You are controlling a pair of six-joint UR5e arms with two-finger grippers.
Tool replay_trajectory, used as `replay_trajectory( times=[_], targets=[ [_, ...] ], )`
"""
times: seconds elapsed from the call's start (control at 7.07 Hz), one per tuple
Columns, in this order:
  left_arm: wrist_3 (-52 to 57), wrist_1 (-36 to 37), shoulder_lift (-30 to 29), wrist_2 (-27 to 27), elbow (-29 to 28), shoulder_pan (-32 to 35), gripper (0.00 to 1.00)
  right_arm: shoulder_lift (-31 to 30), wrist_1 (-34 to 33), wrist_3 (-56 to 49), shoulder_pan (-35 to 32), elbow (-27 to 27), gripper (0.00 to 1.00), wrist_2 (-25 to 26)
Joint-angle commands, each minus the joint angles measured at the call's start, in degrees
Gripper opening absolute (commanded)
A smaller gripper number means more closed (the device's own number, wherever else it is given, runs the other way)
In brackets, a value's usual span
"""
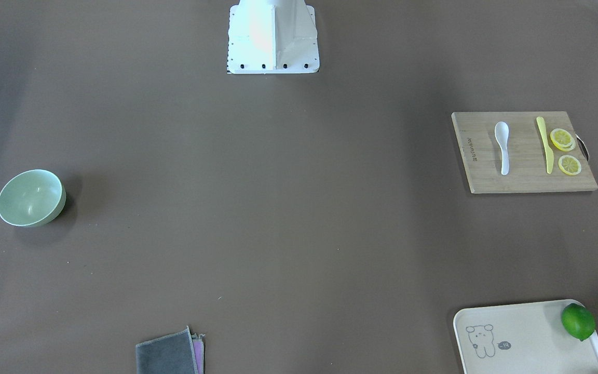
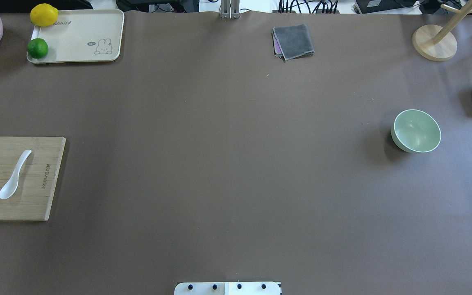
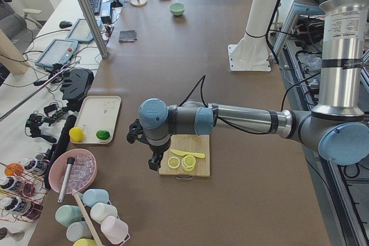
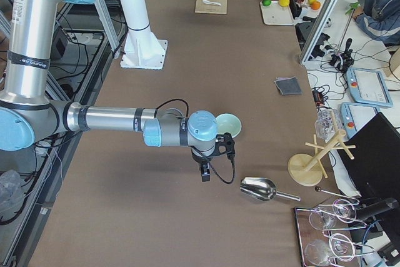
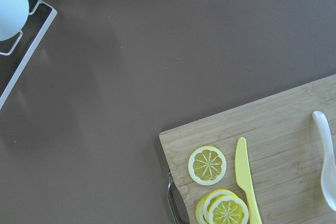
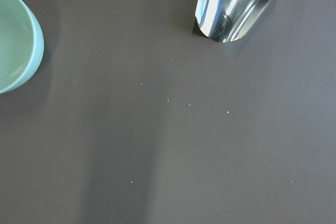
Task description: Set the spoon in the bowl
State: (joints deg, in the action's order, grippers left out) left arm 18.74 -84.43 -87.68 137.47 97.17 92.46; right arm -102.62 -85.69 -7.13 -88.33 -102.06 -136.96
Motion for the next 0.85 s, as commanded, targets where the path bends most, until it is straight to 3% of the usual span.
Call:
replay_trajectory(
  times=[0.0, 0.71],
  targets=[
    [1.1, -3.3, 2.6, -2.6, 0.3, 0.2, 0.98, 0.0, 0.0, -0.1, 0.0, -0.2, 1.00, -0.1],
    [0.9, -3.8, 3.1, -2.6, 0.4, 0.1, 0.98, 0.0, 0.0, -0.1, 0.0, -0.2, 1.00, -0.2]
  ],
)
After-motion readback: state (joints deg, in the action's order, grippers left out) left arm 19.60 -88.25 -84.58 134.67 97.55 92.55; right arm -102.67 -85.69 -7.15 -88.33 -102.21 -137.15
